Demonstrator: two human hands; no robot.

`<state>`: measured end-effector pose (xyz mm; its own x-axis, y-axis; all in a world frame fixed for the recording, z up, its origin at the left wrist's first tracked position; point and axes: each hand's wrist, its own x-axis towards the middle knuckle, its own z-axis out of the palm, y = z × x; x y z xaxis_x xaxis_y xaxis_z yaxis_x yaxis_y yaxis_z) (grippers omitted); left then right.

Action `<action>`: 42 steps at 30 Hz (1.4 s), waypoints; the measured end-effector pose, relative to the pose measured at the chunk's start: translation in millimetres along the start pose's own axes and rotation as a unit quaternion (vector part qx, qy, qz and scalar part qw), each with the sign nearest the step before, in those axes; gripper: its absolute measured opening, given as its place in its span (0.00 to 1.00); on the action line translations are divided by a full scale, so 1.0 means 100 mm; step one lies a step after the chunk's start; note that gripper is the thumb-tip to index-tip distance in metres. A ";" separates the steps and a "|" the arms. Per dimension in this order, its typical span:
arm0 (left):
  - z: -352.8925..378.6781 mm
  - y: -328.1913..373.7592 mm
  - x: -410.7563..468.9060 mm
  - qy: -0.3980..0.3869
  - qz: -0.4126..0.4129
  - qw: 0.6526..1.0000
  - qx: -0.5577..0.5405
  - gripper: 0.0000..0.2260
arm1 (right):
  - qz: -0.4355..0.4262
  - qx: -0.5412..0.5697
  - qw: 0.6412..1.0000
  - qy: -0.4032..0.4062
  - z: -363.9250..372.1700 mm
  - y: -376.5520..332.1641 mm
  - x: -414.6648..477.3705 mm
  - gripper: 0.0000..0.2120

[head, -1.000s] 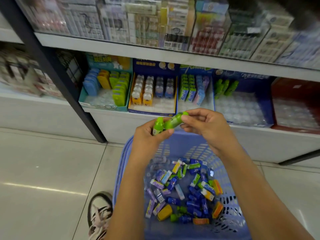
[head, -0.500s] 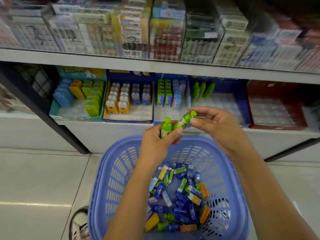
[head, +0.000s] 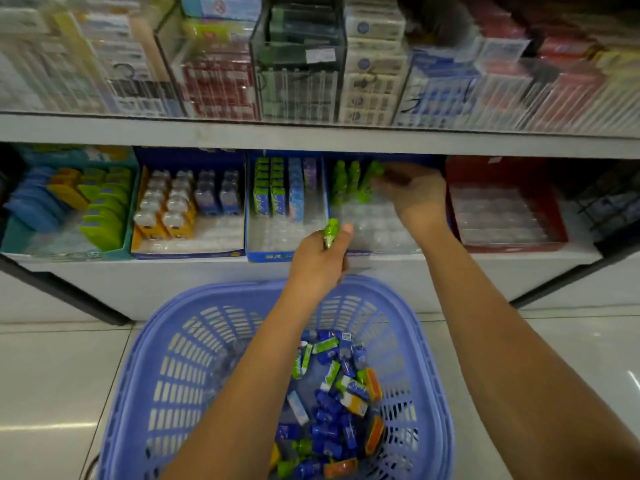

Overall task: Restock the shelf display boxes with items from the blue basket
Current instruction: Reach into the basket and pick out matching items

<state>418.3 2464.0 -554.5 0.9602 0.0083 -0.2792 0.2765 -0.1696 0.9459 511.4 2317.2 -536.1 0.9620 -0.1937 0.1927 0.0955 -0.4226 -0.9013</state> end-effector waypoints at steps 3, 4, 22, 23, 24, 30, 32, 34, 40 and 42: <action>0.00 -0.01 0.05 -0.003 -0.067 0.996 -0.055 0.19 | -0.019 -0.036 0.999 -0.027 0.15 0.12 0.20 0.11; -0.01 -0.02 0.06 -0.005 -0.089 0.991 -0.097 0.18 | -0.028 -0.047 0.998 -0.039 0.18 0.16 0.23 0.11; -0.05 -0.10 0.00 0.013 0.051 0.980 -0.191 0.10 | 0.110 0.003 0.990 -0.093 -0.02 -0.10 -0.08 0.17; -0.03 -0.09 0.01 0.024 0.062 0.979 -0.192 0.10 | 0.138 0.050 0.978 -0.149 -0.09 -0.14 -0.19 0.16; 0.00 -0.07 0.01 0.018 0.069 0.975 -0.212 0.10 | 0.156 0.077 0.962 -0.211 -0.13 -0.17 -0.30 0.15; 0.10 0.01 0.07 -0.057 0.075 0.956 -0.278 0.10 | 0.103 0.105 0.961 -0.233 -0.23 -0.23 -0.50 0.04; 0.12 0.04 0.09 -0.061 0.065 0.956 -0.279 0.10 | 0.095 0.106 0.968 -0.206 -0.23 -0.21 -0.44 0.03; 0.14 0.05 0.12 -0.032 0.074 0.979 -0.186 0.11 | 0.090 0.113 0.977 -0.156 -0.22 -0.15 -0.34 0.03; 0.23 -0.10 0.10 -0.066 0.186 0.900 0.388 0.23 | 0.025 -0.067 0.997 -0.037 -0.07 0.13 0.16 0.09; 0.26 -0.16 0.09 -0.086 0.192 0.865 0.455 0.25 | 0.029 -0.094 0.994 -0.048 0.00 0.20 0.27 0.10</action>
<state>421.2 2441.3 -576.4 0.9324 -0.3550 -0.0674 -0.2828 -0.8330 0.4756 539.4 2303.8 -549.3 0.9855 -0.1404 0.0955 -0.0021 -0.5725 -0.8199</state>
